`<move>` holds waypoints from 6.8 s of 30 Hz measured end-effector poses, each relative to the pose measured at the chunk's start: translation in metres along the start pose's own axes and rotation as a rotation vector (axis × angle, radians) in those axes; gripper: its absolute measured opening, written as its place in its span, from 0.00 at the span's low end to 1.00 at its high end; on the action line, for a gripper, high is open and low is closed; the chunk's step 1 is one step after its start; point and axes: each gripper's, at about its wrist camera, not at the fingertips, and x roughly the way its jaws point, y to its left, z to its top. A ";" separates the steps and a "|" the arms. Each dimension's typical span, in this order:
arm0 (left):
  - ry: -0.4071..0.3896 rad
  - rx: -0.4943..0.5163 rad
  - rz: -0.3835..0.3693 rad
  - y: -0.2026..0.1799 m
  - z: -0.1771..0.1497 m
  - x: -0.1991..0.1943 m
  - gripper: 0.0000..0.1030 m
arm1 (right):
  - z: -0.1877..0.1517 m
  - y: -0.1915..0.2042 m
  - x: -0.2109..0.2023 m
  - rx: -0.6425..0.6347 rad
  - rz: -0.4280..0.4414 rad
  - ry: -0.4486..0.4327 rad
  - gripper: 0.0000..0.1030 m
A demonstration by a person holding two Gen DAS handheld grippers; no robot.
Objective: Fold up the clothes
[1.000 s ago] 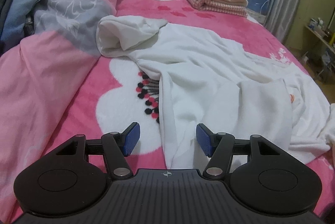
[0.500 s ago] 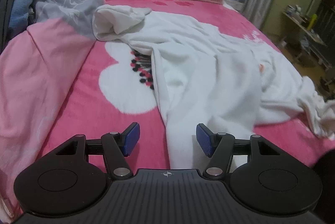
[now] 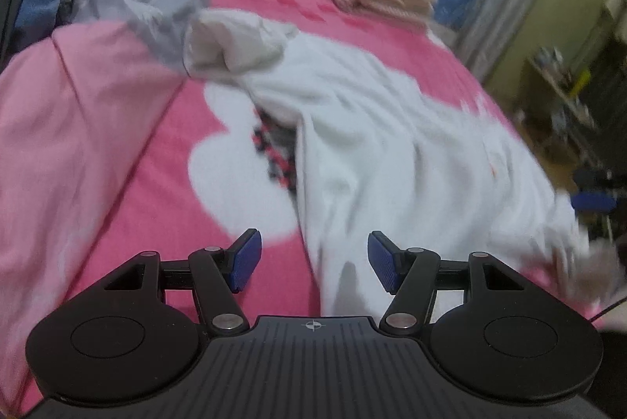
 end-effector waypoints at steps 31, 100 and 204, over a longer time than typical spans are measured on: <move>-0.027 0.192 0.207 -0.015 0.101 0.157 0.41 | 0.060 -0.028 0.139 -0.318 -0.216 0.033 0.82; 0.213 -0.082 -0.058 -0.017 -0.038 0.036 0.69 | -0.033 0.003 0.112 0.344 0.283 0.274 0.63; 0.110 -0.032 -0.055 0.008 -0.047 0.012 0.55 | -0.056 0.045 0.117 -0.017 0.201 0.332 0.30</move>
